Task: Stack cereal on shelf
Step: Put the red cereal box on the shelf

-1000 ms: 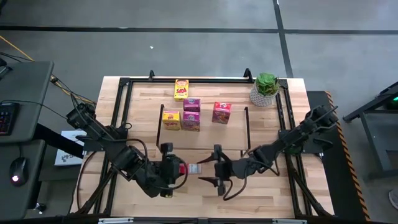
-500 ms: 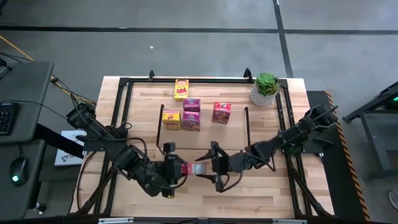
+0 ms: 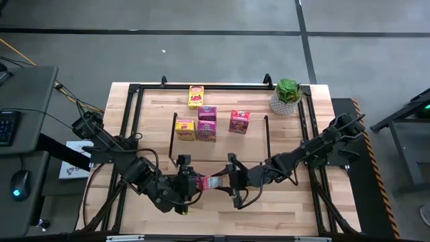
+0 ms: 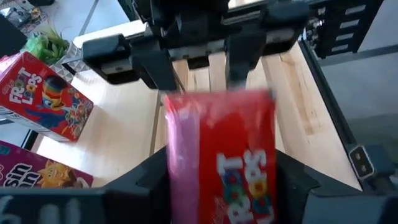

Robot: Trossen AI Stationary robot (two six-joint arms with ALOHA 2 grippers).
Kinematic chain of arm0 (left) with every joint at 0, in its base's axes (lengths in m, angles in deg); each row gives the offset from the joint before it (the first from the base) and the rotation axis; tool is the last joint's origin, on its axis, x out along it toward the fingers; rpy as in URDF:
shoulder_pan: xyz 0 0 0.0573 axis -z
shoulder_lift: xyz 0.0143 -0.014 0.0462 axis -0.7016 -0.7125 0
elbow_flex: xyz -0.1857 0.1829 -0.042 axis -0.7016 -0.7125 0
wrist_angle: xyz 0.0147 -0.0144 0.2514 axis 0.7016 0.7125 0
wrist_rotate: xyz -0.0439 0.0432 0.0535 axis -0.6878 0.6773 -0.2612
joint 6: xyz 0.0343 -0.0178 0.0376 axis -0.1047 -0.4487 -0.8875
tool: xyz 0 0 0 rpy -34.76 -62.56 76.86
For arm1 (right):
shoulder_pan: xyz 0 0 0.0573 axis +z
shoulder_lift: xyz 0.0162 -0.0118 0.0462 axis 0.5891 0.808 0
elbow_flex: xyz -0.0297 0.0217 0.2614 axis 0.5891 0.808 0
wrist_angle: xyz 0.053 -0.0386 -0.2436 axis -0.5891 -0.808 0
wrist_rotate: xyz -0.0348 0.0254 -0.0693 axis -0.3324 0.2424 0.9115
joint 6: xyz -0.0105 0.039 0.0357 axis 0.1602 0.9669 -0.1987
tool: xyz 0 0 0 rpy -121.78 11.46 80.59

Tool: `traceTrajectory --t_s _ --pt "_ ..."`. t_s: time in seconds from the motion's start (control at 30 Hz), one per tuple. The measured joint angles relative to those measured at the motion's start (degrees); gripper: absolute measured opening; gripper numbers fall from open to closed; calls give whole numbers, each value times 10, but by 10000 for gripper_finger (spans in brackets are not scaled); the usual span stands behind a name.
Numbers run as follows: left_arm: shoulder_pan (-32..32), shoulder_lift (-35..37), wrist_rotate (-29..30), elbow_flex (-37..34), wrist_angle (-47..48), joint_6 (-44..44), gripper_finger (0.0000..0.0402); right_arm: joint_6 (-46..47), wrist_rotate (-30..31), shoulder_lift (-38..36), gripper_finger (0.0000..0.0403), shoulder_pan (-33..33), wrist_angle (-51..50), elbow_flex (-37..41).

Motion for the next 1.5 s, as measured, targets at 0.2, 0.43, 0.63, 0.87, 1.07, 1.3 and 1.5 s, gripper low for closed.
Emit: traceTrajectory --t_s 0.2,0.43,0.63,0.87,1.07,1.3,1.5 --pt "-4 3 -18 0 -26 -14 224 -14 1 0 144 0 -14 1" --pt "16 30 -49 70 19 -28 237 -16 44 -32 160 0 -131 1" --pt "75 69 11 75 38 -38 224 43 88 -96 158 0 -299 1" --pt "138 107 142 -78 11 26 200 123 135 -133 158 2 -420 1" --pt "177 152 201 -230 -141 14 187 114 155 -134 158 2 -425 1" --pt "222 240 272 -350 -269 -6 177 134 169 -135 158 13 -463 1" --pt "250 297 314 -415 -375 -63 177 134 223 -194 158 36 -366 101"
